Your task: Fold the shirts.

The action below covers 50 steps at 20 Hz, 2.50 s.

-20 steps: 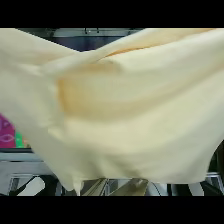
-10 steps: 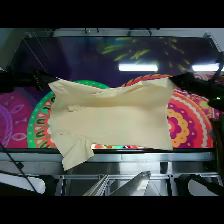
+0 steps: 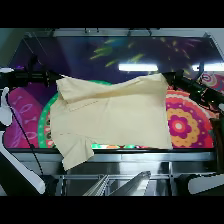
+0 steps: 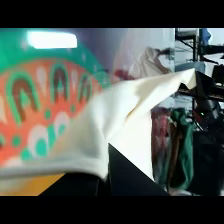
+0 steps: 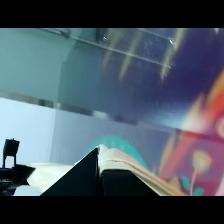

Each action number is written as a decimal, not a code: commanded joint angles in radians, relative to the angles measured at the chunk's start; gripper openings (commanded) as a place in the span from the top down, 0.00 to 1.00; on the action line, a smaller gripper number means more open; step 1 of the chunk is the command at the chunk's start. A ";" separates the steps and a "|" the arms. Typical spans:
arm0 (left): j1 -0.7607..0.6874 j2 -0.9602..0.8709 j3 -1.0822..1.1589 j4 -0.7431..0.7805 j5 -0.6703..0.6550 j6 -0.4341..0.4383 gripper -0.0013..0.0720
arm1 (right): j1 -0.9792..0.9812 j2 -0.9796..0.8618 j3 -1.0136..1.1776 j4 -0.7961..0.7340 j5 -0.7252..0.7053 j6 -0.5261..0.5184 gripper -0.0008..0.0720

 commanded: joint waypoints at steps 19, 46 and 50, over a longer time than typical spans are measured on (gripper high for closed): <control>0.019 -0.034 0.060 0.175 -0.084 0.005 0.96 | -0.067 -0.186 0.101 -0.415 0.013 0.147 0.97; 0.205 0.650 -0.674 0.575 -0.255 -0.210 0.59 | -0.237 0.367 -0.454 -1.128 0.197 0.502 0.50; 0.253 0.905 -1.054 0.679 -0.109 -0.166 0.59 | -0.227 0.357 -0.578 -1.117 0.148 0.502 0.50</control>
